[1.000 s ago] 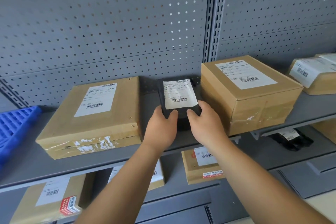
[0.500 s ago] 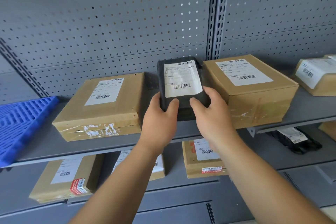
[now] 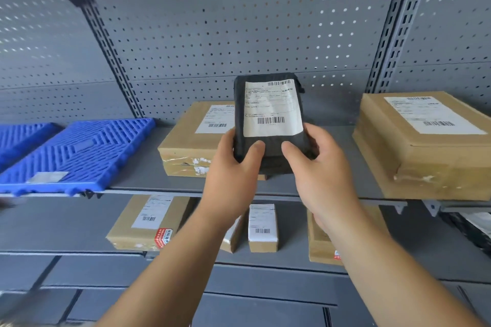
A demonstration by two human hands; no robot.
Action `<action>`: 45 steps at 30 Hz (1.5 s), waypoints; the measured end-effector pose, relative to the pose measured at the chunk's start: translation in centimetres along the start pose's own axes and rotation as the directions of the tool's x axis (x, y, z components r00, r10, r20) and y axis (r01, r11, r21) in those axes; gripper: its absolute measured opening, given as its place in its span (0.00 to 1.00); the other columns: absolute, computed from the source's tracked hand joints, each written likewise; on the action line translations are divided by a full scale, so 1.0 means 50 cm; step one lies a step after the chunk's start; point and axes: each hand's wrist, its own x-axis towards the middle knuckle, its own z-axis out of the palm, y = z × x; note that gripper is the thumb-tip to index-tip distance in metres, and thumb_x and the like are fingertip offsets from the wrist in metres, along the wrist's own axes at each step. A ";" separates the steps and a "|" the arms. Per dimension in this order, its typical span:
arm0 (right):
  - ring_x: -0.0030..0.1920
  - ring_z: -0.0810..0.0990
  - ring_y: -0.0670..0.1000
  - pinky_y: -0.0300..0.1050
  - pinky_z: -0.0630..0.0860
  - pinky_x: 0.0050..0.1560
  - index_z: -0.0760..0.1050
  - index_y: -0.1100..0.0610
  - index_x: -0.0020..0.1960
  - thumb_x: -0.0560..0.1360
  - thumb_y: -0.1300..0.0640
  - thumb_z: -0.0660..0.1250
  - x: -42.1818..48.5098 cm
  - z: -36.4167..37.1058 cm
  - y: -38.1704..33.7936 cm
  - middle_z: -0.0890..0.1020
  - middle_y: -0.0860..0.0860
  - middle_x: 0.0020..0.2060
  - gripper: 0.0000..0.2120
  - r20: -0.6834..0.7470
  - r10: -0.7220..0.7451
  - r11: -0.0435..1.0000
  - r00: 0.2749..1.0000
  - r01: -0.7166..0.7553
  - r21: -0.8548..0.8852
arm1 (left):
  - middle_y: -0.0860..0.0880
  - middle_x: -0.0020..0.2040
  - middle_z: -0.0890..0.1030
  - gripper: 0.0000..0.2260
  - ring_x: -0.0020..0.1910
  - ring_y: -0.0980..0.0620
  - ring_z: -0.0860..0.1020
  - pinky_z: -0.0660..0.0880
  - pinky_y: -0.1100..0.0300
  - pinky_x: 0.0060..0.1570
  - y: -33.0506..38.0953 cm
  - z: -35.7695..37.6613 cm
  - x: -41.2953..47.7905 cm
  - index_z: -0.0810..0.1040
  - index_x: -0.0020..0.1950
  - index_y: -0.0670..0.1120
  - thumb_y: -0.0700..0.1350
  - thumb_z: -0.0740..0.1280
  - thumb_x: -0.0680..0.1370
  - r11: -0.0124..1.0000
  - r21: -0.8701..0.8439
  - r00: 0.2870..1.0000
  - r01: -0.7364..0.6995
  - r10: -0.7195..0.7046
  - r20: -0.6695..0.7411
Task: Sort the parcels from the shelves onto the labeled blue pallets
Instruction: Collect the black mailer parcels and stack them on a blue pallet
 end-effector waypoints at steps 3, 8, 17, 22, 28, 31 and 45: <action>0.57 0.80 0.38 0.44 0.78 0.62 0.75 0.45 0.69 0.78 0.52 0.69 -0.023 0.078 -0.026 0.83 0.37 0.57 0.20 0.051 -0.017 1.000 0.999 0.017 0.007 | 0.65 0.53 0.84 0.12 0.52 0.67 0.81 0.74 0.71 0.49 -0.020 -0.084 -0.002 0.77 0.65 0.58 0.49 0.66 0.82 1.000 0.000 0.998 0.003 -0.003 -0.065; 0.60 0.79 0.39 0.45 0.76 0.64 0.75 0.44 0.69 0.78 0.51 0.70 -0.074 0.238 -0.072 0.82 0.37 0.58 0.20 0.142 -0.044 0.999 0.989 0.043 0.011 | 0.66 0.53 0.84 0.11 0.53 0.68 0.81 0.76 0.65 0.54 -0.056 -0.261 -0.011 0.76 0.63 0.61 0.51 0.67 0.81 0.999 0.009 0.988 0.041 -0.039 -0.151; 0.58 0.80 0.38 0.40 0.76 0.57 0.74 0.44 0.69 0.78 0.50 0.69 -0.186 0.542 -0.136 0.82 0.37 0.58 0.19 0.286 -0.065 0.998 0.956 0.059 0.030 | 0.65 0.52 0.85 0.10 0.52 0.66 0.82 0.75 0.67 0.50 -0.138 -0.582 -0.034 0.78 0.61 0.59 0.49 0.67 0.81 0.995 -0.020 0.962 0.096 -0.098 -0.255; 0.56 0.79 0.33 0.32 0.73 0.53 0.75 0.44 0.68 0.78 0.51 0.70 -0.213 0.681 -0.151 0.82 0.35 0.57 0.19 0.340 -0.062 0.997 0.938 0.046 0.056 | 0.65 0.50 0.85 0.09 0.49 0.67 0.81 0.73 0.69 0.45 -0.178 -0.709 -0.024 0.78 0.60 0.60 0.50 0.67 0.81 0.988 -0.029 0.934 0.151 -0.152 -0.324; 0.49 0.79 0.29 0.27 0.73 0.46 0.74 0.40 0.60 0.79 0.53 0.69 -0.181 0.774 -0.153 0.81 0.33 0.52 0.12 0.407 -0.032 0.998 0.913 0.008 0.063 | 0.64 0.51 0.85 0.10 0.49 0.66 0.82 0.73 0.67 0.46 -0.211 -0.783 0.030 0.78 0.61 0.60 0.51 0.67 0.81 0.982 -0.034 0.912 0.187 -0.187 -0.364; 0.47 0.84 0.38 0.37 0.80 0.49 0.77 0.43 0.63 0.78 0.54 0.68 -0.145 0.813 -0.157 0.85 0.39 0.50 0.14 0.432 -0.022 0.998 0.902 -0.006 0.063 | 0.63 0.50 0.86 0.10 0.47 0.67 0.82 0.73 0.74 0.40 -0.223 -0.804 0.079 0.79 0.61 0.59 0.51 0.67 0.81 0.979 -0.039 0.905 0.199 -0.198 -0.375; 0.58 0.79 0.40 0.40 0.75 0.56 0.75 0.42 0.61 0.78 0.49 0.68 -0.002 0.983 -0.144 0.82 0.38 0.56 0.12 0.461 0.031 0.999 0.887 -0.014 -0.040 | 0.61 0.45 0.86 0.04 0.44 0.59 0.83 0.75 0.61 0.44 -0.289 -0.906 0.289 0.79 0.53 0.60 0.54 0.66 0.80 0.955 0.027 0.904 0.295 -0.270 -0.332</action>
